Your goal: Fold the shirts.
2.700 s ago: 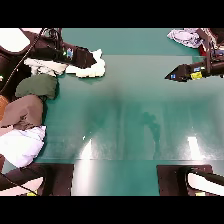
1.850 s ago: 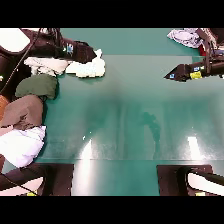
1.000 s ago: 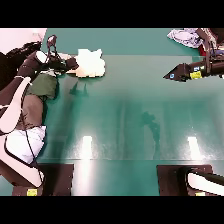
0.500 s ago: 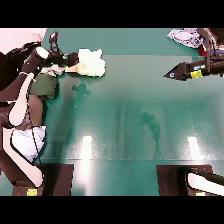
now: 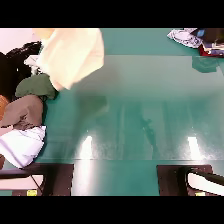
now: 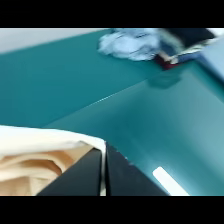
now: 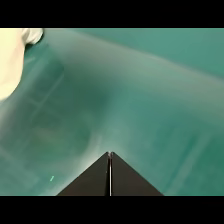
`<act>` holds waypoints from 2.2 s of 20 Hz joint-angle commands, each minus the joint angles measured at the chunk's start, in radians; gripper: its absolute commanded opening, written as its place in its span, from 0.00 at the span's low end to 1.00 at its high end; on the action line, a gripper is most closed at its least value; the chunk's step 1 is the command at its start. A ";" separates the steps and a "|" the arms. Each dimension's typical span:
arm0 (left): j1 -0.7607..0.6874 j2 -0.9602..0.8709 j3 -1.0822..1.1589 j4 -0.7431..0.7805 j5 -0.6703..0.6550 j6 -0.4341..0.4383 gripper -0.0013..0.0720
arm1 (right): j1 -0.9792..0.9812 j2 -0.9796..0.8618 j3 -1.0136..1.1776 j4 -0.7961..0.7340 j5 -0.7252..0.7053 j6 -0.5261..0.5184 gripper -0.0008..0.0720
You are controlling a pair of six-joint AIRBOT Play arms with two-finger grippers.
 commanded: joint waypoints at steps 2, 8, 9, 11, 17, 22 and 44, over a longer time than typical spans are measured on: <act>-0.153 0.179 -0.033 0.003 -0.170 0.058 0.05 | 0.000 0.003 0.156 -0.095 0.040 0.037 0.02; -0.204 0.175 -0.327 0.068 -0.379 0.020 0.05 | 0.000 0.138 -0.067 -0.113 0.035 0.036 0.03; -0.203 0.175 -0.414 0.100 -0.360 0.013 0.05 | 0.000 0.161 -0.108 -0.113 0.030 0.036 0.03; -0.186 0.172 -0.557 0.197 -0.277 -0.017 0.05 | 0.000 0.200 -0.181 -0.113 0.002 0.036 0.03; 0.064 0.173 -0.653 0.325 -0.215 -0.176 0.92 | 0.000 0.266 -0.301 -0.110 -0.066 0.036 0.03; 0.167 0.173 -0.930 0.281 -0.295 -0.185 0.92 | 0.000 0.266 -0.349 -0.109 -0.096 0.036 0.03; 0.058 0.173 -1.352 -0.191 0.089 0.025 0.05 | 0.044 0.112 -0.433 -0.105 -0.006 0.035 0.03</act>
